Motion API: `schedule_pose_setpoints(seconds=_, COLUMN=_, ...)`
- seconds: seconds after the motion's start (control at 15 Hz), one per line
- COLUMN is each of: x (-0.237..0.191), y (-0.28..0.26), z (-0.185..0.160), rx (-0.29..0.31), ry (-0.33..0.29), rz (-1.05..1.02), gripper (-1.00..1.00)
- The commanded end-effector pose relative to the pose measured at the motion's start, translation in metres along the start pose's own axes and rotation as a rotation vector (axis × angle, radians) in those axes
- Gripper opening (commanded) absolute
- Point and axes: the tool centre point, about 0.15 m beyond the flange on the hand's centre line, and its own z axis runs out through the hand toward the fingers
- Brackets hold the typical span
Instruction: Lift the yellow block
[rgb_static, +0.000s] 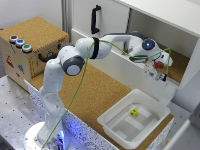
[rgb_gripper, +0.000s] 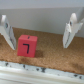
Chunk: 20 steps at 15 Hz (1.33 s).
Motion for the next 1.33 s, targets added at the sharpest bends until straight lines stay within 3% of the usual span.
schedule_pose_setpoints(seconds=0.0, x=-0.054, y=0.007, z=-0.04, rx=-0.002, ry=-0.056, rz=-0.033, gripper=1.0)
schedule_pose_setpoints(seconds=0.33, x=-0.121, y=0.007, z=-0.052, rx=0.095, ry=-0.085, rz=0.042, gripper=1.0)
schedule_pose_setpoints(seconds=0.47, x=-0.143, y=0.004, z=-0.057, rx=0.103, ry=-0.082, rz=0.033, gripper=1.0)
schedule_pose_setpoints(seconds=0.6, x=-0.165, y=-0.003, z=-0.063, rx=0.074, ry=-0.113, rz=0.006, gripper=1.0)
schedule_pose_setpoints(seconds=0.73, x=-0.192, y=-0.014, z=-0.066, rx=-0.017, ry=-0.158, rz=-0.021, gripper=1.0)
schedule_pose_setpoints(seconds=0.87, x=-0.219, y=-0.022, z=-0.062, rx=-0.067, ry=-0.217, rz=0.009, gripper=1.0)
schedule_pose_setpoints(seconds=1.07, x=-0.256, y=-0.039, z=-0.052, rx=-0.095, ry=-0.298, rz=0.027, gripper=1.0)
schedule_pose_setpoints(seconds=1.27, x=-0.292, y=-0.06, z=-0.03, rx=-0.071, ry=-0.34, rz=-0.018, gripper=1.0)
